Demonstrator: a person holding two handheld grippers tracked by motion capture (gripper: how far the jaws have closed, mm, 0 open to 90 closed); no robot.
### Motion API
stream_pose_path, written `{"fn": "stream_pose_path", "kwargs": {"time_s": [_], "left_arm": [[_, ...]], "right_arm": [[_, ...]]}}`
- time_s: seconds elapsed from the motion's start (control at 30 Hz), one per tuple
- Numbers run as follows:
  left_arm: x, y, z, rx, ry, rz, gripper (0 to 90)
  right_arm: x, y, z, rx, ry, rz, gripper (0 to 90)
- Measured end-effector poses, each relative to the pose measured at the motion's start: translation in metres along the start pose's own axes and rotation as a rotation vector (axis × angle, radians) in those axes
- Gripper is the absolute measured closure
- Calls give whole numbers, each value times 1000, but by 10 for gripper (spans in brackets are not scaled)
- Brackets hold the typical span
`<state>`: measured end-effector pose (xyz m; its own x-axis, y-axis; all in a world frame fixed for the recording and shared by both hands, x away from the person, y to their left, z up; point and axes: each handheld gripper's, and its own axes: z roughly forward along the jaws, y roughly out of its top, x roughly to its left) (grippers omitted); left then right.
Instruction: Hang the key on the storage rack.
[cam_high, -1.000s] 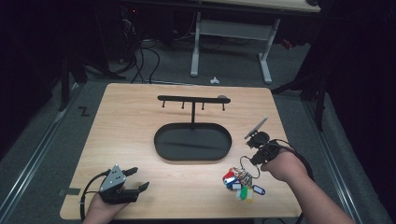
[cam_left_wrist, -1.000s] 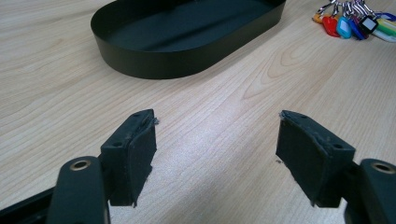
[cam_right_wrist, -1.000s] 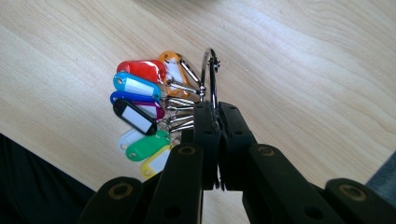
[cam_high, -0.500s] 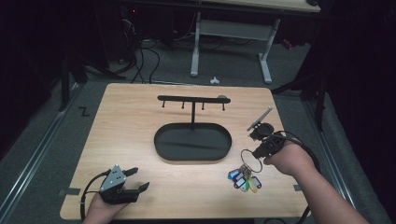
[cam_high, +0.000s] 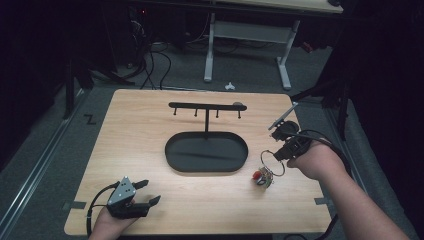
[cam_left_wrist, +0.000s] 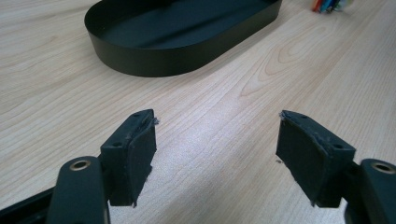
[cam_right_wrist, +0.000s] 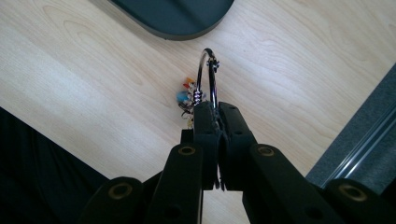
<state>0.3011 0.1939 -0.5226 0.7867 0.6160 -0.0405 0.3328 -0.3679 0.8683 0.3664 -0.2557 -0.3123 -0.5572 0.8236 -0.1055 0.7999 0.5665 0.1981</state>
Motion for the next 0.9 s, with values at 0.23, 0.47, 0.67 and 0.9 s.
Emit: {"fn": "stream_pose_path", "kwargs": {"time_s": [0.23, 0.47, 0.67, 0.9], "left_arm": [[0, 0, 0, 1, -3, 0, 287], [0, 0, 0, 3, -4, 1, 287], [0, 0, 0, 6, -6, 2, 287], [0, 0, 0, 5, -4, 2, 284]], "right_arm": [[1, 7, -12, -7, -21, -14, 875], [3, 15, -22, -28, -28, -26, 874], [7, 22, -23, -32, -24, -35, 875], [11, 30, -24, -29, -21, -50, 875]]}}
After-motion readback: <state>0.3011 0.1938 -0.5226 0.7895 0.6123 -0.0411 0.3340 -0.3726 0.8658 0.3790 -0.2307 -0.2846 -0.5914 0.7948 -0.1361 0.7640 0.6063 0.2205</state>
